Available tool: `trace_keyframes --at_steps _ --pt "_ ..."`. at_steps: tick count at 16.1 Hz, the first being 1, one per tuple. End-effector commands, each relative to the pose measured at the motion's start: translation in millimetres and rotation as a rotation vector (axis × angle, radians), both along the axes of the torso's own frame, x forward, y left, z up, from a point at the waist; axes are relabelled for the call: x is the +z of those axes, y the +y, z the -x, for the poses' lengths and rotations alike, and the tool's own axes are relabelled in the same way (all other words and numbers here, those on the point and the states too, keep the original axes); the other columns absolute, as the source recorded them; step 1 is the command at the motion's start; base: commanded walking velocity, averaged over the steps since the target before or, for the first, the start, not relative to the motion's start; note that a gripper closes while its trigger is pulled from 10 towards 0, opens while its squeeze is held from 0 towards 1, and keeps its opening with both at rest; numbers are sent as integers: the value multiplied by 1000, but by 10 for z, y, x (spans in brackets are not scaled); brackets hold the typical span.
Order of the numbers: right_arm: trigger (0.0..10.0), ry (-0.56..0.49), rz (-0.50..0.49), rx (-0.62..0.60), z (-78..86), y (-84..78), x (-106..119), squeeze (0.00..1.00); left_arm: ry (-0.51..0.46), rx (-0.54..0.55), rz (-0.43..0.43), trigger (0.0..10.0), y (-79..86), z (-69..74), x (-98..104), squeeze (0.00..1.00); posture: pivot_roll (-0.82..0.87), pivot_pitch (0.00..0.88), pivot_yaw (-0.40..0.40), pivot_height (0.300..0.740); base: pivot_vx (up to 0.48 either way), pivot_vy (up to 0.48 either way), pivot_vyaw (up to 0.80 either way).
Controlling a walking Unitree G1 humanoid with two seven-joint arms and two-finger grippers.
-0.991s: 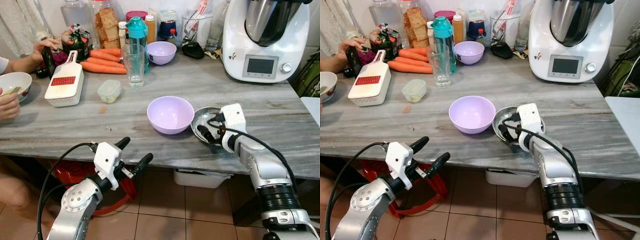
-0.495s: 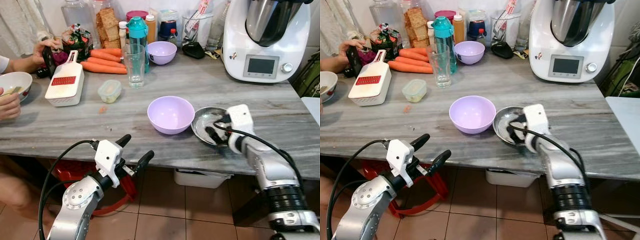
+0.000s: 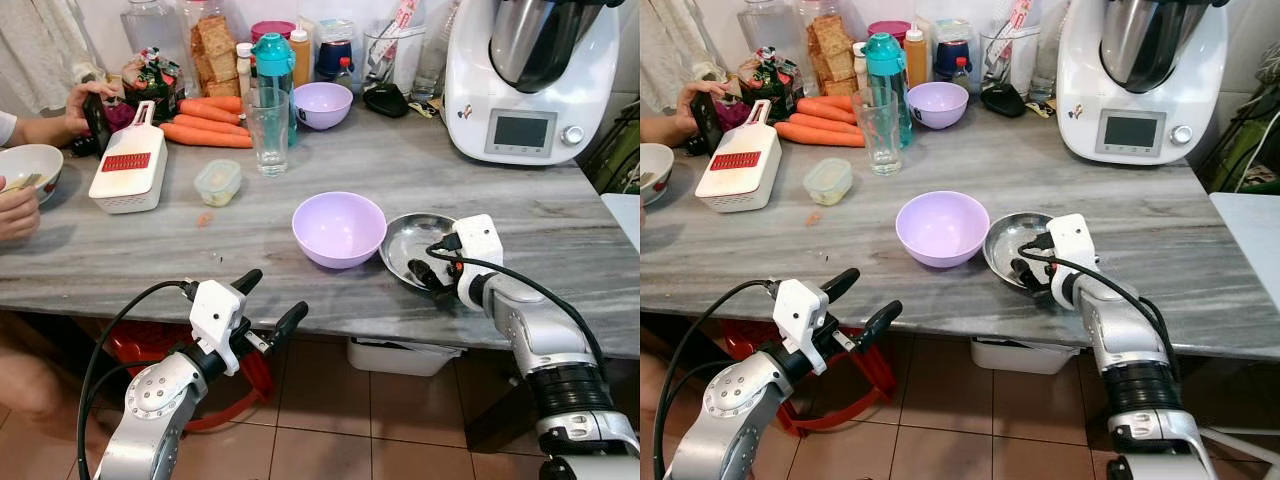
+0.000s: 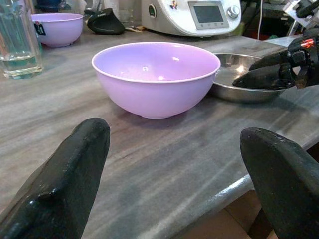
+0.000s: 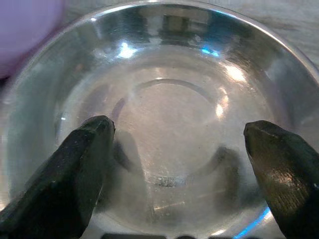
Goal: Setting the table
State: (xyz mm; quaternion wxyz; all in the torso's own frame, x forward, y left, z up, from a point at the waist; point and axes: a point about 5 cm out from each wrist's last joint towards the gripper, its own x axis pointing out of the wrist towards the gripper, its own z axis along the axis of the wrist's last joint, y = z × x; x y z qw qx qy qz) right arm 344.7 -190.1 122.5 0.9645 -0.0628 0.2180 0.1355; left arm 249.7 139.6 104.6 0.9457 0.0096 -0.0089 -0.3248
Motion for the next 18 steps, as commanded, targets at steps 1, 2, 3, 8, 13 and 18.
trace_keyframes --at_steps 1,2,3,8,13,18 --pt "10000 -5 -19 22 -26 55 45 0 7 1 -18 10000 8 11 -7 0 -8 63 15 740 0 0 0" --pt "10000 -5 -32 25 -31 71 53 0 7 1 -18 10000 7 9 -6 0 -7 63 15 740 0 0 0" --pt "10000 -6 -42 28 -37 84 59 0 7 0 -19 10000 8 7 -6 0 -7 63 15 740 0 0 0" --pt "10000 10 -112 68 -31 209 77 0 7 -1 -20 10000 1 1 -10 0 -6 61 15 740 0 0 0" --pt "10000 39 -144 84 14 248 42 0 9 -1 -20 10000 -5 3 -17 0 -8 61 14 740 0 0 0" --pt "10000 -17 -154 40 36 184 152 0 6 4 -18 10000 28 4 -16 0 -10 59 9 740 0 0 0"
